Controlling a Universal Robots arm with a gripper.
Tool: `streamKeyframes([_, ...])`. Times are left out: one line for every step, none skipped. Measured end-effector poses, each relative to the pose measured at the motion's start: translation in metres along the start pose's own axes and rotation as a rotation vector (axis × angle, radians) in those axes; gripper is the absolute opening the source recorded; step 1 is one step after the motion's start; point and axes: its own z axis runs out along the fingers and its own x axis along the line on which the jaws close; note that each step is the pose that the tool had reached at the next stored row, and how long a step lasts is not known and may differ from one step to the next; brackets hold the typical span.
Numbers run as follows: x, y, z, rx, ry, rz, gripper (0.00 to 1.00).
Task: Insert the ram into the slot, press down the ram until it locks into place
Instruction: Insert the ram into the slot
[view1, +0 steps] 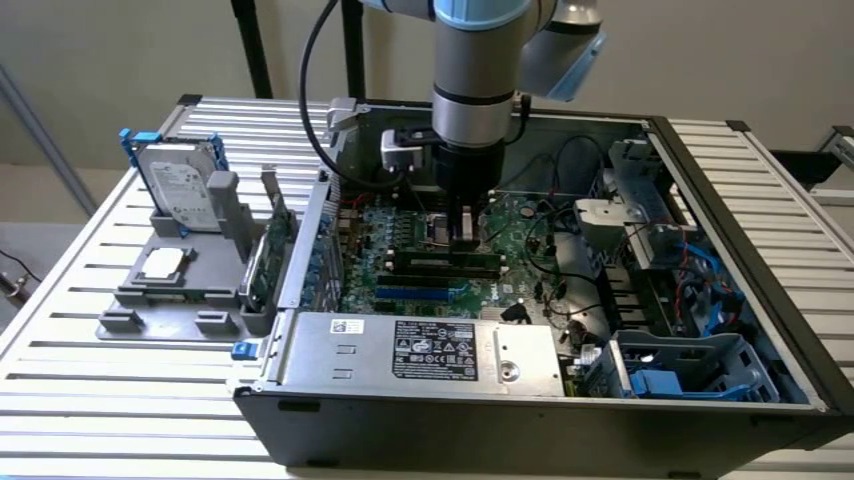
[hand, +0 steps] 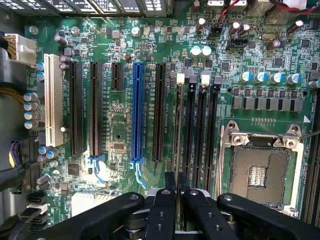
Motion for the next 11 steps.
streamKeyframes([0.0000, 0.0000, 0.0003, 0.0001, -0.0001, -0.002, 0.13])
streamKeyframes([-0.0001, 0.0000, 0.0007, 0.0005, -0.0004, -0.003, 0.13])
streamKeyframes([-0.0001, 0.0000, 0.0011, 0.0005, -0.0002, -0.005, 0.13])
streamKeyframes([-0.0001, 0.0000, 0.0014, 0.0006, -0.0002, -0.006, 0.13])
streamKeyframes([-0.0002, 0.0000, 0.0018, 0.0007, -0.0003, -0.008, 0.13])
streamKeyframes([-0.0002, 0.0000, 0.0022, 0.0009, -0.0003, -0.009, 0.13])
streamKeyframes([-0.0002, 0.0001, 0.0026, 0.0009, -0.0003, -0.011, 0.13])
streamKeyframes([-0.0002, 0.0001, 0.0030, 0.0011, -0.0003, -0.012, 0.13])
streamKeyframes([-0.0003, 0.0001, 0.0033, 0.0011, -0.0003, -0.013, 0.13])
streamKeyframes([-0.0003, 0.0001, 0.0034, 0.0011, -0.0002, -0.014, 0.13])
streamKeyframes([-0.0002, 0.0001, 0.0034, 0.0010, -0.0001, -0.014, 0.15])
